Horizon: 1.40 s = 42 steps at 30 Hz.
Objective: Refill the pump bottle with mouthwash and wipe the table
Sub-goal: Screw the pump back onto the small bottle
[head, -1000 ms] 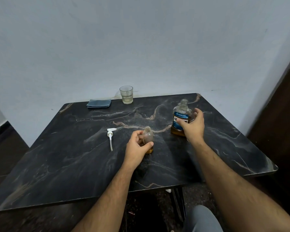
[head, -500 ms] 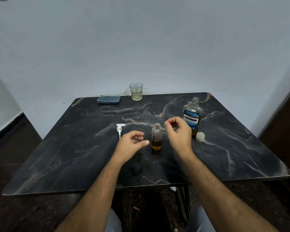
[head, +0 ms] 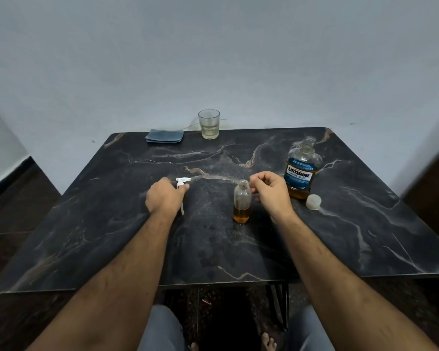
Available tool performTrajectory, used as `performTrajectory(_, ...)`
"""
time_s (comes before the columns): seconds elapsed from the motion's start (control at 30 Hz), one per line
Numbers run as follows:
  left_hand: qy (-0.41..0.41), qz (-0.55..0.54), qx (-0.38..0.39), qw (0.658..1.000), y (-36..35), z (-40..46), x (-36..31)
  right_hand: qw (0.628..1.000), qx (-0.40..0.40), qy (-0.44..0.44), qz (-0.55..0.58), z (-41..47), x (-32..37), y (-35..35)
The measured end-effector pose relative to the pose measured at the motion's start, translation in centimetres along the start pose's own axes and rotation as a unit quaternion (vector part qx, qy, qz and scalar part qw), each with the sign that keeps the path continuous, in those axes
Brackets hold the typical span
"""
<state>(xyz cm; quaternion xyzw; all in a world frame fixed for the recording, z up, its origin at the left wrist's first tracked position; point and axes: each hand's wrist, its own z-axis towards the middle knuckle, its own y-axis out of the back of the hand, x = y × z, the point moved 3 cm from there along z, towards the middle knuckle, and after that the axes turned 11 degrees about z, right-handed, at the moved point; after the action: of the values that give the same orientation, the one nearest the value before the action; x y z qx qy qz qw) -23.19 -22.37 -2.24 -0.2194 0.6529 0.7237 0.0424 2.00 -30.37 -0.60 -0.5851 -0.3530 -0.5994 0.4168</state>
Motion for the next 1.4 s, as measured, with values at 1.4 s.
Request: performTrajectory(1.4,-0.298,-0.419,0.094,0.852,8.4,-8.4,-9.9,0.980,0.166,0.107,0.003,-1.9,12.1,-1.1)
